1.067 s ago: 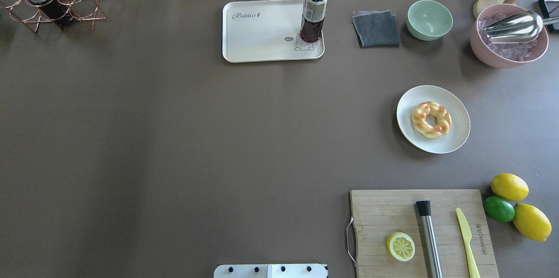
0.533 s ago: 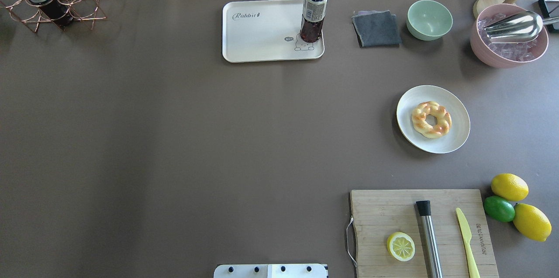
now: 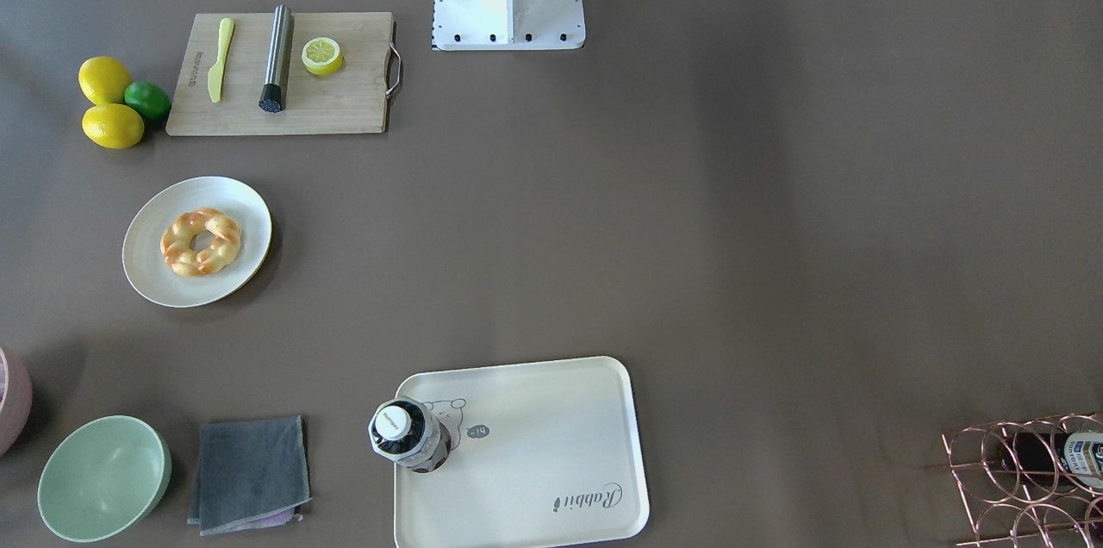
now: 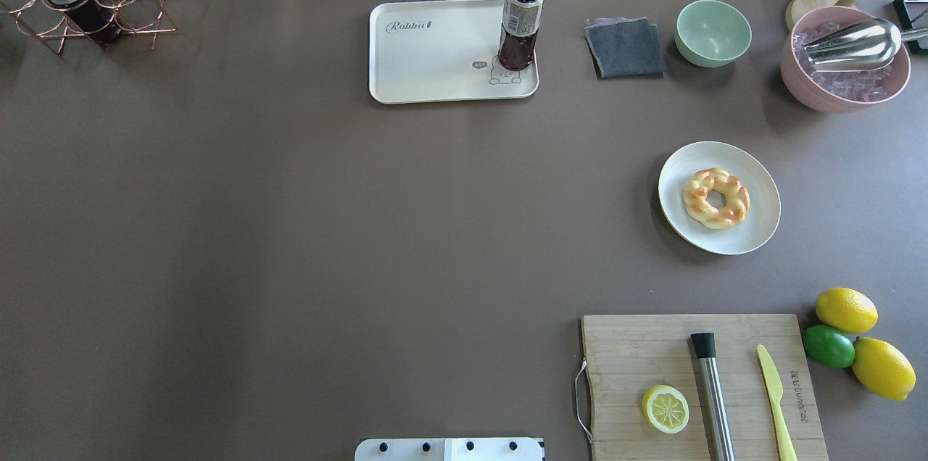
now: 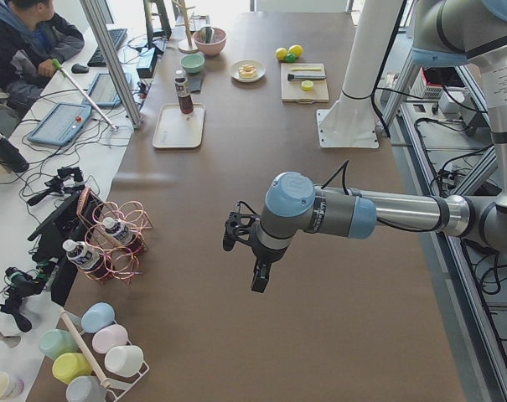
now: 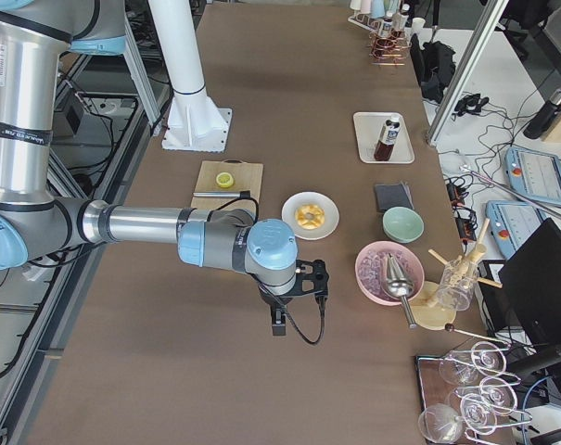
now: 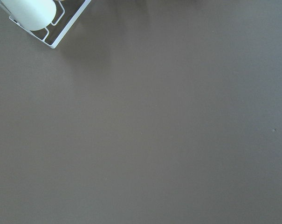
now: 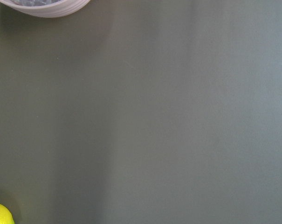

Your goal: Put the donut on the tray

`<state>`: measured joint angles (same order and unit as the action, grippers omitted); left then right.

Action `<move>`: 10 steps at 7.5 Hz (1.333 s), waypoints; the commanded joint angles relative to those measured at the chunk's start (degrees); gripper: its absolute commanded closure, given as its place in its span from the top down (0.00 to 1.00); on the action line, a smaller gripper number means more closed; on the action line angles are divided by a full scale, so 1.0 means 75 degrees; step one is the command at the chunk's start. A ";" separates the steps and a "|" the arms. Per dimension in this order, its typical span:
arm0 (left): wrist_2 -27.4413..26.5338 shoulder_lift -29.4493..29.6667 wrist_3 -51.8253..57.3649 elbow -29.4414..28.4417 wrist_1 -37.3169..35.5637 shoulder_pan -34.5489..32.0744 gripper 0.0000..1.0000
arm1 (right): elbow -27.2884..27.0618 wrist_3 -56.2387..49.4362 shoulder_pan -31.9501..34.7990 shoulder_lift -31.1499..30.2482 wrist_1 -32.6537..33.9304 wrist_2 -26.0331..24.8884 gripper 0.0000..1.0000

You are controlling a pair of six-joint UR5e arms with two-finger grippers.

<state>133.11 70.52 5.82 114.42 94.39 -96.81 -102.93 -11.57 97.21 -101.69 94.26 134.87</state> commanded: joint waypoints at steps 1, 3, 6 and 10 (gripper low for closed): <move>-0.0005 -0.0040 -0.0002 0.0071 0.0000 0.0018 0.97 | 0.0048 0.0007 -0.0001 0.0000 0.0007 0.0006 1.00; 0.0006 -0.0040 -0.0002 0.0072 0.0000 0.0006 0.97 | 0.0002 0.0007 -0.0012 0.0000 -0.0005 0.0029 1.00; -0.0005 -0.0040 0.0045 -0.0034 0.0093 0.0029 0.97 | 0.0189 0.1721 -0.1293 0.0023 -0.1848 0.0370 1.00; -0.0064 0.0030 0.0010 -0.0127 0.0176 0.0053 0.97 | 0.2024 0.3999 -0.2986 0.1190 -0.4457 0.0427 1.00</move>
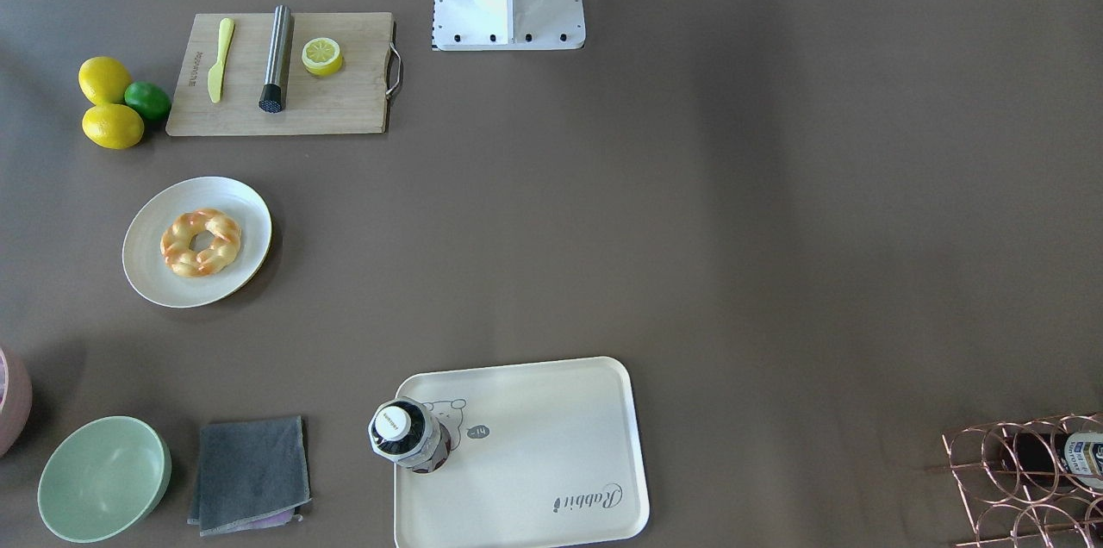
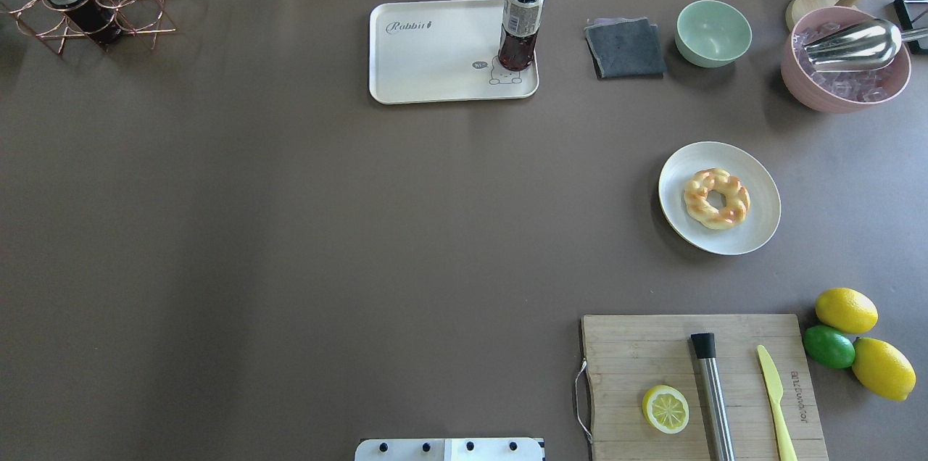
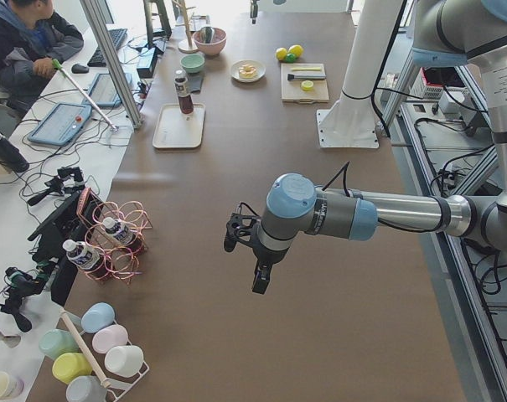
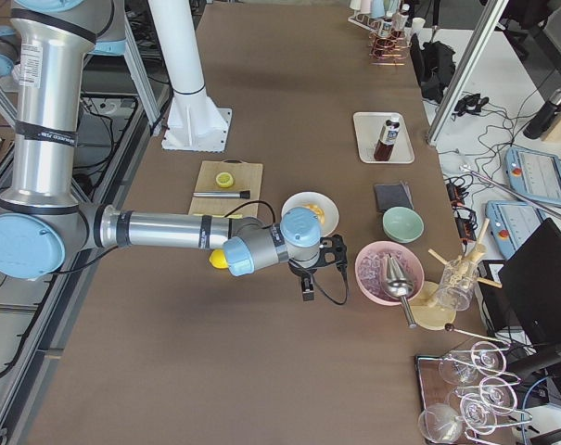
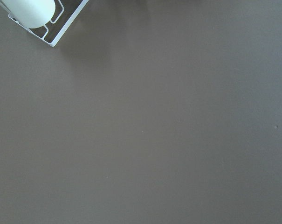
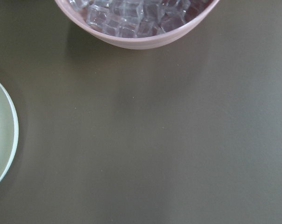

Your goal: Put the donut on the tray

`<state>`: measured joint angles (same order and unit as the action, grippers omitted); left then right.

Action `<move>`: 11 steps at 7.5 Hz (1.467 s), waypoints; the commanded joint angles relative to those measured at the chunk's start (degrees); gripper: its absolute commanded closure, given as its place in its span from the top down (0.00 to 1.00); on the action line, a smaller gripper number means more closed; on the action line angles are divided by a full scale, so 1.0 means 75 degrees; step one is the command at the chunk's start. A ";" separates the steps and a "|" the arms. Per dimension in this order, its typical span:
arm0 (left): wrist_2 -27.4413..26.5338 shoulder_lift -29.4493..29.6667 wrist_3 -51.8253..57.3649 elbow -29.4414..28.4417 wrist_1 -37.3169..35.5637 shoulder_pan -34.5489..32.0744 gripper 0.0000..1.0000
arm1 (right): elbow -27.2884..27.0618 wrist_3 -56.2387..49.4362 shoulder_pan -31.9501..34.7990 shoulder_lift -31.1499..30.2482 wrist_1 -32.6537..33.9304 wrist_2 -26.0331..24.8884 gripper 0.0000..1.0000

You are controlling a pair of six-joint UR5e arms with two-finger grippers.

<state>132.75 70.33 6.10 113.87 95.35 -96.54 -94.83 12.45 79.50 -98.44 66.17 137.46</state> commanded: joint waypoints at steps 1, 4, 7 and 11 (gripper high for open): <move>-0.0016 0.0079 -0.0028 -0.0089 0.0060 0.0016 0.97 | 0.1019 0.1416 -0.1149 0.1110 -0.0737 0.0013 1.00; 0.0030 0.0114 -0.0086 -0.0065 0.0234 0.0028 0.97 | 0.1183 0.2403 -0.1927 0.1547 -0.0760 -0.0023 0.81; 0.0030 0.0185 -0.0087 -0.0136 0.0247 0.0075 0.97 | 0.1348 0.3885 -0.2651 0.1651 -0.2068 -0.0395 0.51; 0.0042 0.0197 -0.0075 -0.0195 0.0259 0.0087 0.97 | 0.1500 0.4164 -0.3018 0.1652 -0.2436 -0.0750 0.52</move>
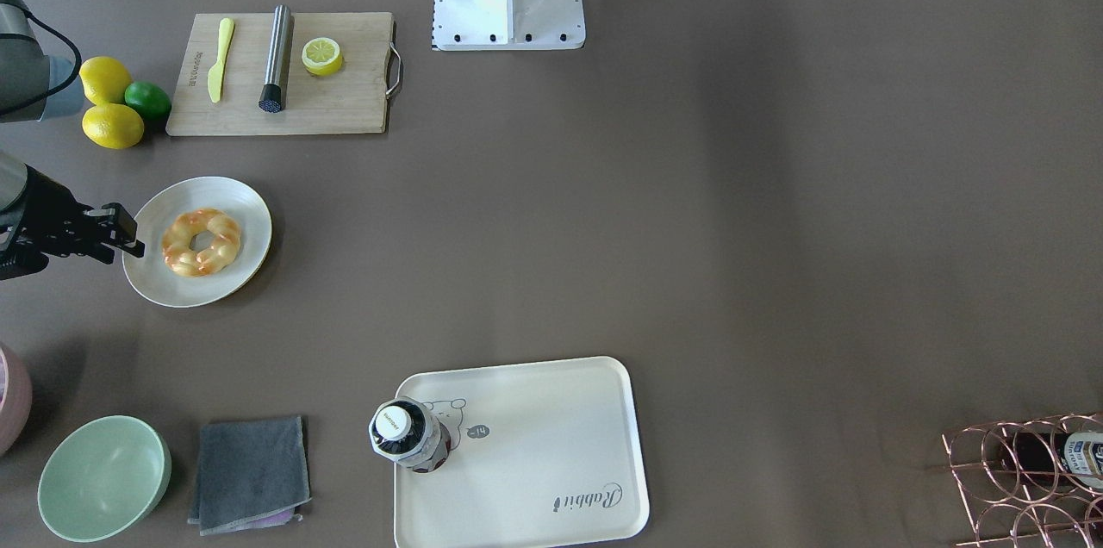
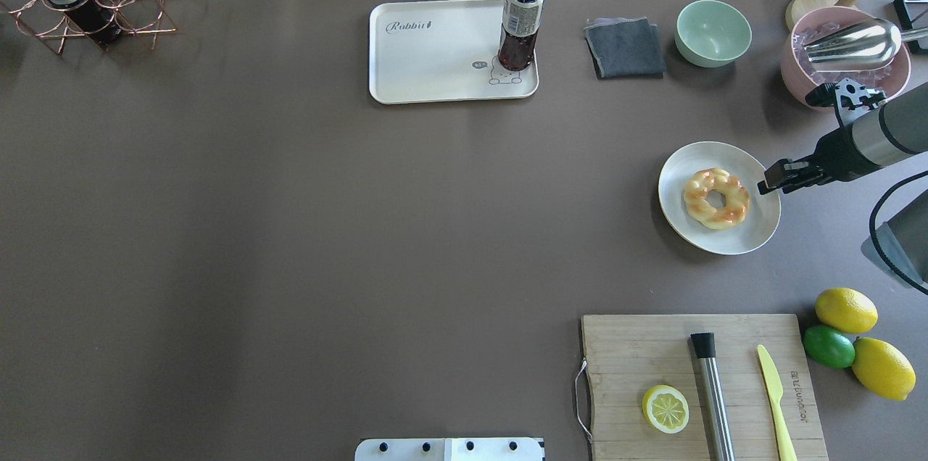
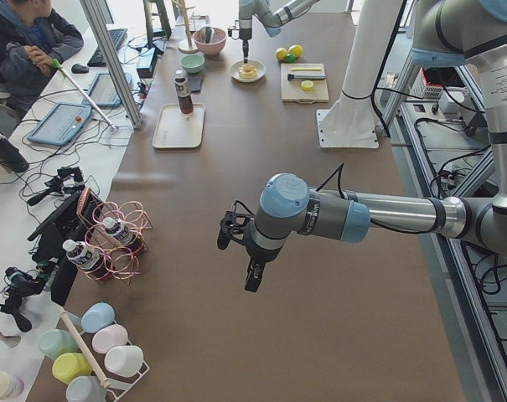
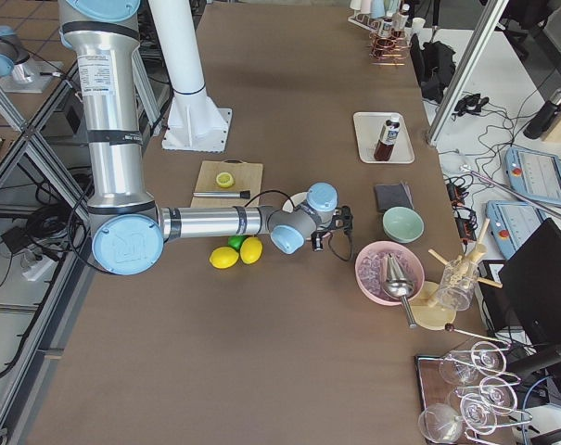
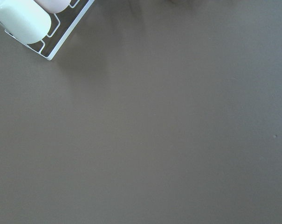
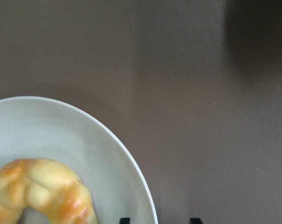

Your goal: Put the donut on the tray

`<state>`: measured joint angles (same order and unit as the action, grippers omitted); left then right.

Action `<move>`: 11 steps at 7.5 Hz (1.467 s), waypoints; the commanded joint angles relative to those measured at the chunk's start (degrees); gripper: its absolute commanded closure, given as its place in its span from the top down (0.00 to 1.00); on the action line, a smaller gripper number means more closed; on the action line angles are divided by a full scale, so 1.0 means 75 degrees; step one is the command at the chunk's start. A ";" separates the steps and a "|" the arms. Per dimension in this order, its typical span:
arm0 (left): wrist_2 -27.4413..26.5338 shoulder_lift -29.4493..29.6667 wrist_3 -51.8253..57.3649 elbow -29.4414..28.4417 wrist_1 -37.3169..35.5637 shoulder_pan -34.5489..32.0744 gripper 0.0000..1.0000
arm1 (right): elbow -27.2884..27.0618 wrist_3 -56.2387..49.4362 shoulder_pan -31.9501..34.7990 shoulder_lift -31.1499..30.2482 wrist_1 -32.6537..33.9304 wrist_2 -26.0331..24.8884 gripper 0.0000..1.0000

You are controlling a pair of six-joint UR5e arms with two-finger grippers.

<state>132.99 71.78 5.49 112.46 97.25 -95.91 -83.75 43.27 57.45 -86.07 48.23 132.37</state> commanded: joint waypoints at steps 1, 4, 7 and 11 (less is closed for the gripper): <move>0.0011 0.0003 0.0018 -0.0007 0.0006 0.0003 0.97 | 0.0022 0.0055 -0.0078 0.0004 -0.0044 -0.0071 0.34; -0.0001 0.0003 0.0041 -0.0018 0.0006 0.0003 0.97 | 0.0022 0.0125 -0.0230 0.0062 -0.0044 -0.0235 0.00; 0.0034 0.0119 -0.0191 -0.0018 -0.0017 0.0165 0.97 | -0.1098 0.1538 -0.0218 0.0367 0.0038 -0.0036 0.00; 0.0618 0.2175 -0.4655 0.0063 -0.0006 0.2527 0.97 | -0.2354 0.4032 -0.1150 0.0893 0.0109 -0.0558 0.00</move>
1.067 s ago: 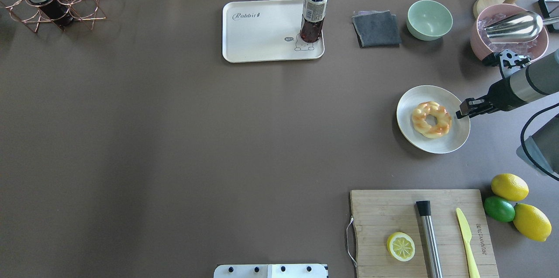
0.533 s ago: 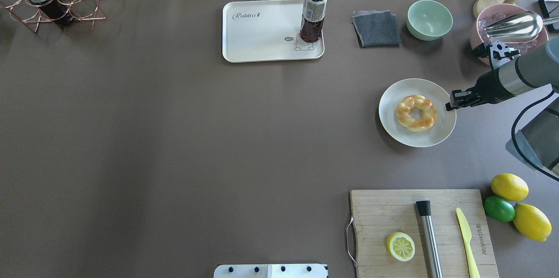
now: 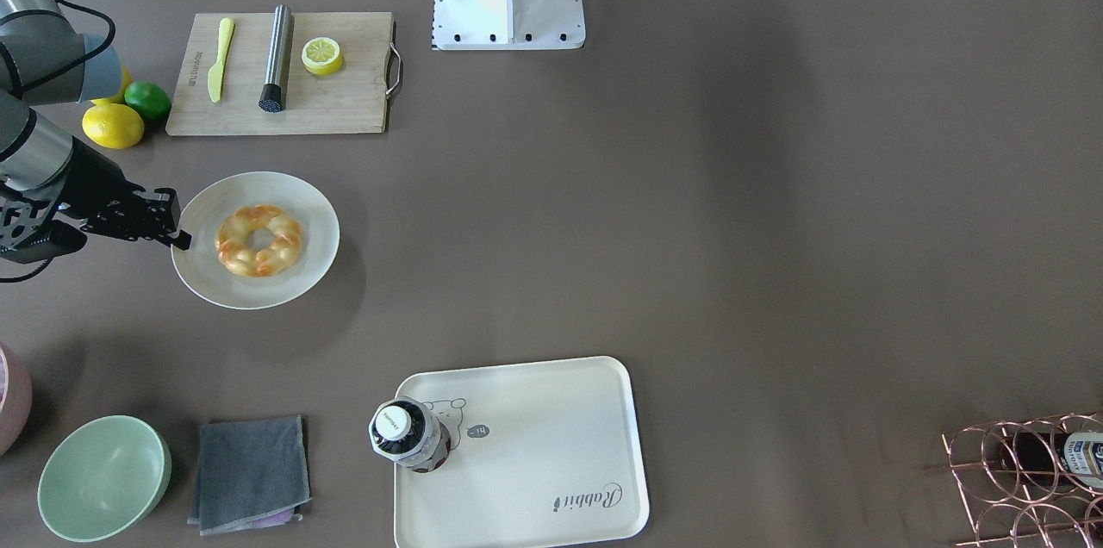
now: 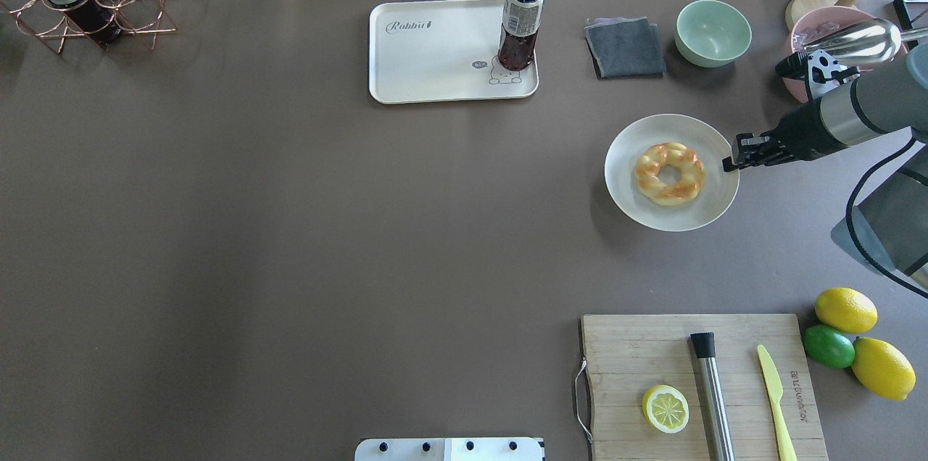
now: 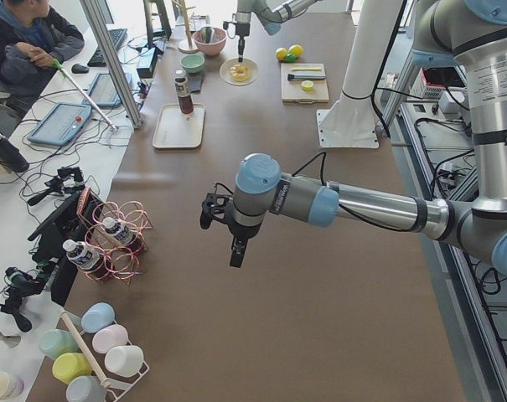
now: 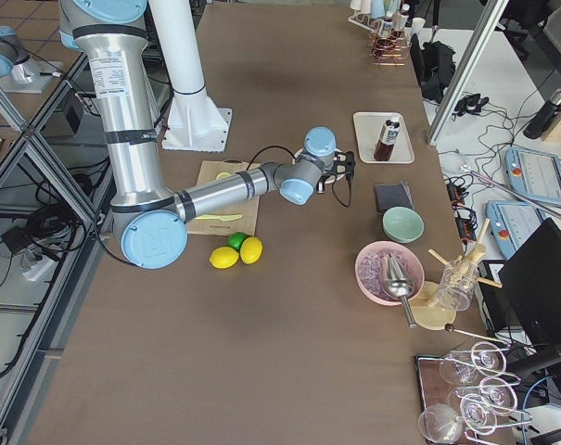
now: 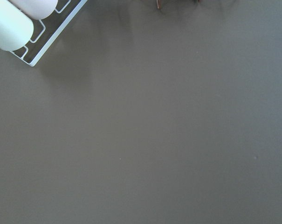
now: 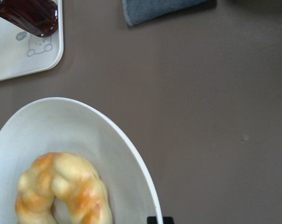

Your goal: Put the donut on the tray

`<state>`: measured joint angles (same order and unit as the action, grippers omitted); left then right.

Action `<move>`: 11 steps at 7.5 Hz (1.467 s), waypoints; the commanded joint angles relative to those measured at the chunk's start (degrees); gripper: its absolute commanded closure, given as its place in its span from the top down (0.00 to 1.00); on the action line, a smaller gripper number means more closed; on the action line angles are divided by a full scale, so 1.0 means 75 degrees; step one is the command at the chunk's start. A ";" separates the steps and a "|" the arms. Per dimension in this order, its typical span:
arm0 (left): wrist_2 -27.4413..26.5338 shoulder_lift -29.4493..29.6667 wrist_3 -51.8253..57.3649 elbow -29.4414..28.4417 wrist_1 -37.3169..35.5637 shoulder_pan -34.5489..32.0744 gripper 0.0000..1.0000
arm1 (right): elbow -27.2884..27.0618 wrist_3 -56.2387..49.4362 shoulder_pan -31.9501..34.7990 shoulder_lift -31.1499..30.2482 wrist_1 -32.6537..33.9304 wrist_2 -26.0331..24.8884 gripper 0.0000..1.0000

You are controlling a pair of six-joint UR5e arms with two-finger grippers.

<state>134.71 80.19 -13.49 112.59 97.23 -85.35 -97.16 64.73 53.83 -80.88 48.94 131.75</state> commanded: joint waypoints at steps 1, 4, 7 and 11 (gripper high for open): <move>0.0333 0.1700 -0.3450 0.0047 0.0008 0.2043 0.97 | -0.0964 0.1770 -0.1428 0.0237 0.0071 -0.1165 0.00; 0.0228 0.3727 -0.6311 -0.0034 -0.0015 0.3709 0.97 | -0.1647 0.2151 -0.1810 0.1954 0.2969 -0.1371 0.00; -0.0640 0.4915 -0.8287 -0.0280 -0.0015 0.5085 0.97 | -0.1577 0.2385 -0.2127 0.2416 0.3213 -0.1641 0.00; -0.0640 0.5445 -0.9249 -0.0784 0.0694 0.5577 0.95 | -0.1624 0.2397 -0.2103 0.2545 0.3224 -0.1629 0.00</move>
<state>130.03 120.31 -79.20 108.24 97.97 -45.46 -109.07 82.64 37.99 -62.46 73.09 119.54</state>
